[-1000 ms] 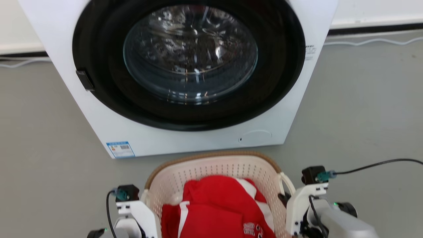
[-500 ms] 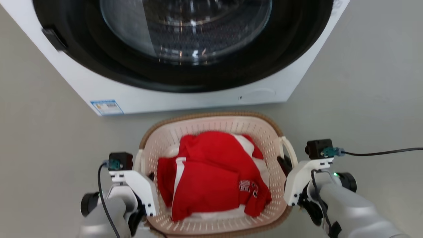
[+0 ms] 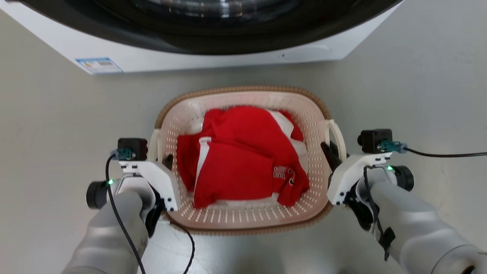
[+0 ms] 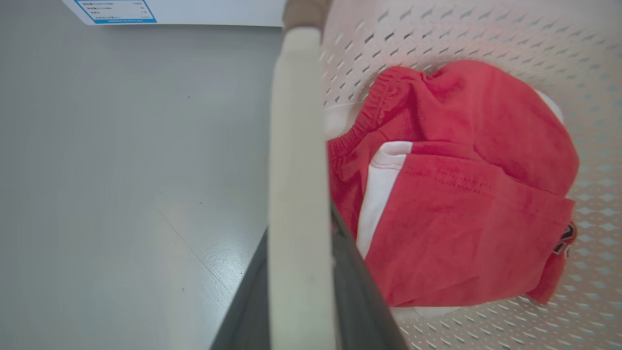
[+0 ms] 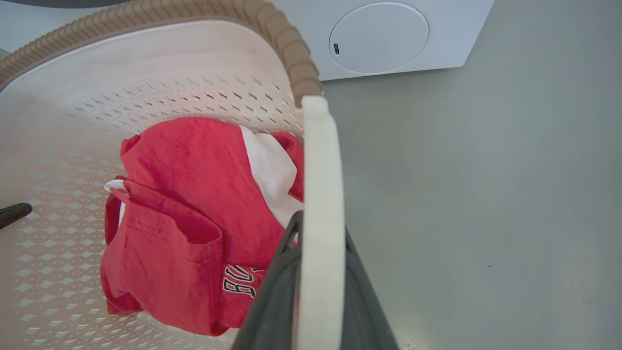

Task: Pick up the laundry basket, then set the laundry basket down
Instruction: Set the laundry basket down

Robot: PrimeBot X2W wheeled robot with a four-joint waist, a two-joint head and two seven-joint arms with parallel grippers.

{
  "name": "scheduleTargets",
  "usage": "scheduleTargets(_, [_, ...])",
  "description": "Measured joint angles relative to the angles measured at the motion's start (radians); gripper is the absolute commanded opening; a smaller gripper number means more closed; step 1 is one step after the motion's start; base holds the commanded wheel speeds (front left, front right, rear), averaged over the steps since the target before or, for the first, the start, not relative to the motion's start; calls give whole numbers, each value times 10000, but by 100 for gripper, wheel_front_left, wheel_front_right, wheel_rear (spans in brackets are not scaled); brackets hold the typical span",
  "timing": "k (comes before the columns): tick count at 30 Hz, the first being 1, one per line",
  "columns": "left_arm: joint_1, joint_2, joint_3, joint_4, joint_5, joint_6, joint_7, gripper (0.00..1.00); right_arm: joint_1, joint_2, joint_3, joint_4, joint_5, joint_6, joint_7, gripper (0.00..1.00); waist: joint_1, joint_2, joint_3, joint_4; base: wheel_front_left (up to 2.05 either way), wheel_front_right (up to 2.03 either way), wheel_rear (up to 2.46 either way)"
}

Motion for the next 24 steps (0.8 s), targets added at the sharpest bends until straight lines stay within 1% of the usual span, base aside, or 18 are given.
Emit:
scheduleTargets(1, [-171,2,-10,2,58,59,-132,0,-123,-19,-75,-10,-2,2,-77,0,0,0,298,1,0,0,0])
scheduleTargets(6, [-662,13,-40,0,222,102,-359,0,-447,-81,-410,-50,-63,8,-100,0,-1,0,1013,5,0,0,0])
scheduleTargets(8, [-774,12,-40,-12,228,146,-466,0,-480,-138,-723,-128,-251,10,-102,0,0,-1,1271,14,0,0,0])
scheduleTargets(14, [-1134,0,23,-13,303,211,-523,0,-483,-232,-1776,-424,-1185,12,-100,0,0,0,1980,69,0,0,0])
scheduleTargets(24, [-1542,157,548,-688,761,663,-600,0,-646,-347,-3611,-1047,-2993,10,-98,0,0,-1,3092,200,0,0,0])
